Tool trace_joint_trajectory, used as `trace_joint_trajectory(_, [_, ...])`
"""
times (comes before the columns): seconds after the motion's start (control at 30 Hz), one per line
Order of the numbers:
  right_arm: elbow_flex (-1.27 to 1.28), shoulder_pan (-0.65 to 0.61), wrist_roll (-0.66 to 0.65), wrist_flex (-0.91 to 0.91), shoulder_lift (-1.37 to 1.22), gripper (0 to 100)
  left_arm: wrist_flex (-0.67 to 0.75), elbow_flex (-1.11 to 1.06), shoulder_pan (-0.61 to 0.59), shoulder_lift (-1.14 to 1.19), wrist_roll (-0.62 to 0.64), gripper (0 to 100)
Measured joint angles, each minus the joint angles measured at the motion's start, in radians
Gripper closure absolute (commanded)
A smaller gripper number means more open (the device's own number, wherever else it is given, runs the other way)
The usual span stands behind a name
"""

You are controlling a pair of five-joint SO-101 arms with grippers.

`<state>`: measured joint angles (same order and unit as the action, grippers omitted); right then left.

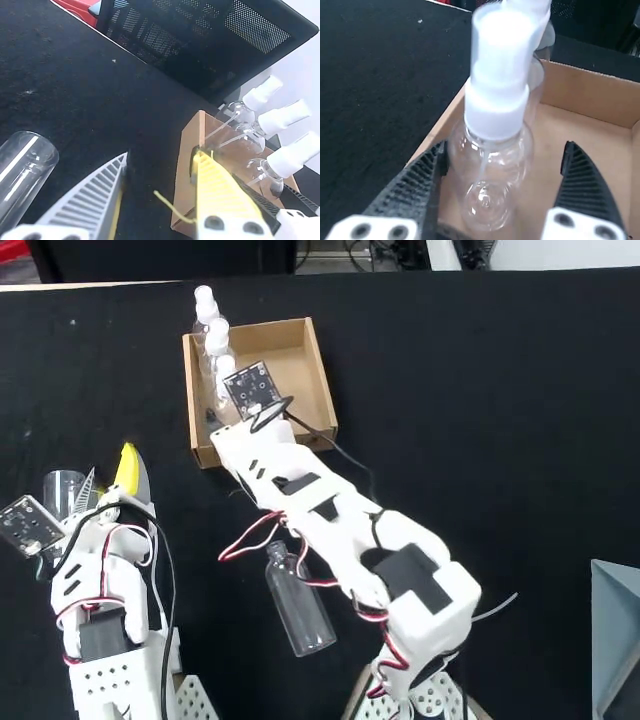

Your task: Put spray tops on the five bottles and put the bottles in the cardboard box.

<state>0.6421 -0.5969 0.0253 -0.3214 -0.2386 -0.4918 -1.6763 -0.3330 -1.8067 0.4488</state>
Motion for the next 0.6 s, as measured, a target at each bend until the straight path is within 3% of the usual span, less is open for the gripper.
trace_joint_trajectory(0.6, [0.160,0.000,0.000,0.066,0.224,70.1,0.000,0.000,0.000,0.000,0.000,81])
